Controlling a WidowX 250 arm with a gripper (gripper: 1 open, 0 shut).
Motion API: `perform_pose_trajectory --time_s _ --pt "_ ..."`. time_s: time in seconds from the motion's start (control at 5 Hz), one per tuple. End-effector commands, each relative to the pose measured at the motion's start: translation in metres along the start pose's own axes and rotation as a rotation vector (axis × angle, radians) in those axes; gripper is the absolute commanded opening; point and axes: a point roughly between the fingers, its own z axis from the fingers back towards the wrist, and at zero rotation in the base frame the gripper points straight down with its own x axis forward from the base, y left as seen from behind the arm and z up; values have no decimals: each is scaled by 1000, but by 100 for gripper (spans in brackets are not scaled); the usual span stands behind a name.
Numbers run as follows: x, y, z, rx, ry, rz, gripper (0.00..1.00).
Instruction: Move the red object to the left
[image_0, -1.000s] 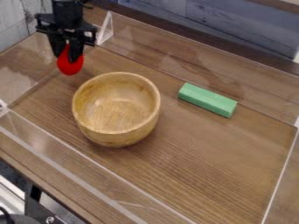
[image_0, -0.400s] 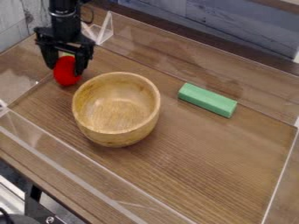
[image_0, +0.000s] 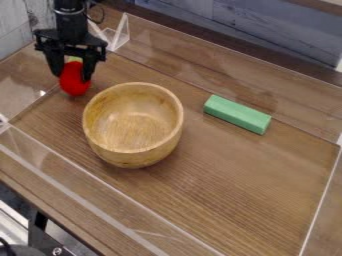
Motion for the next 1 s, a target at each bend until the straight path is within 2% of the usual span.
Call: perform_pose_trajectory --time_s 0.0,0.2,0.4,0.8 --pt "23 -7 9 5 -71 -13 0" --pt "15 -8 4 -8 -64 -37 100" --pt "7 -11 1 -25 -57 -59 100" --pt "14 -37 14 -123 -43 -144 100"
